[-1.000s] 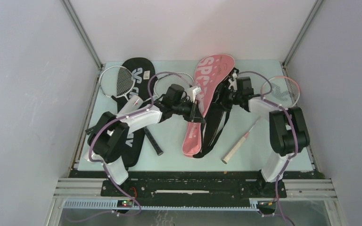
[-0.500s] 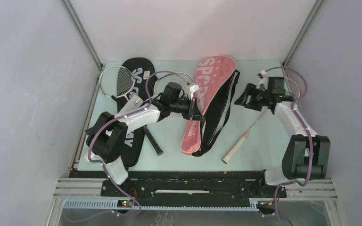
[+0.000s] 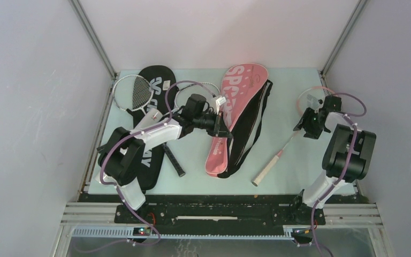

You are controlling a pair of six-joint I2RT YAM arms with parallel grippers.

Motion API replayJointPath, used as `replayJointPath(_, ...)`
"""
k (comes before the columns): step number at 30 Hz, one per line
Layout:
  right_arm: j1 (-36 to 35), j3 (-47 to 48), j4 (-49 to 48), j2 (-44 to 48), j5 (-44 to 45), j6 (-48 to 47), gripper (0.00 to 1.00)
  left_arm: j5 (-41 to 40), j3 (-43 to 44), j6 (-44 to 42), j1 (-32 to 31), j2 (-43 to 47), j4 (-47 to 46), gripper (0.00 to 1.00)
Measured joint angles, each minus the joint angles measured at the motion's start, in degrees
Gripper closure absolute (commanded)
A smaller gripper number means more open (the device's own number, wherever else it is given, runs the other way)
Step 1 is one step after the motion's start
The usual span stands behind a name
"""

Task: Pack up the badminton gear
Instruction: Pick up the racket from the center of the board.

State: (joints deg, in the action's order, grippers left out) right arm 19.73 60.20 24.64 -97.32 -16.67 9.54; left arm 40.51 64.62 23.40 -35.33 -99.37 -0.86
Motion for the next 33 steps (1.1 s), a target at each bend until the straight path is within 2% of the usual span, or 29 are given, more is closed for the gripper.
replayJointPath(6, -0.44, 4.59, 0.26, -5.75, 3.56, -0.28, 0.36, -1.4, -1.49, -1.7, -0.28, 0.0, 0.22, 1.0)
replayJointPath(14, -2.19, 8.22, 0.24, -9.64, 7.32, -0.44, 0.43, -2.73, -2.08, -3.04, -0.7, 0.0, 0.31, 1.0)
replayJointPath(19, -2.8, 10.64, 0.24, -11.8, 8.94, -0.68, 0.6, -2.95, -3.06, -3.17, -0.7, 0.0, -0.2, 1.0)
replayJointPath(27, -2.95, 11.37, 0.72, -12.59, 10.34, -0.57, 0.99, -5.03, -3.96, -3.3, -0.79, 0.46, -0.11, 1.0)
replayJointPath(33, -2.97, 11.45, 1.4, -12.39, 10.78, -0.13, 1.0, -7.32, -3.96, -3.28, -0.81, 2.8, 0.76, 1.0)
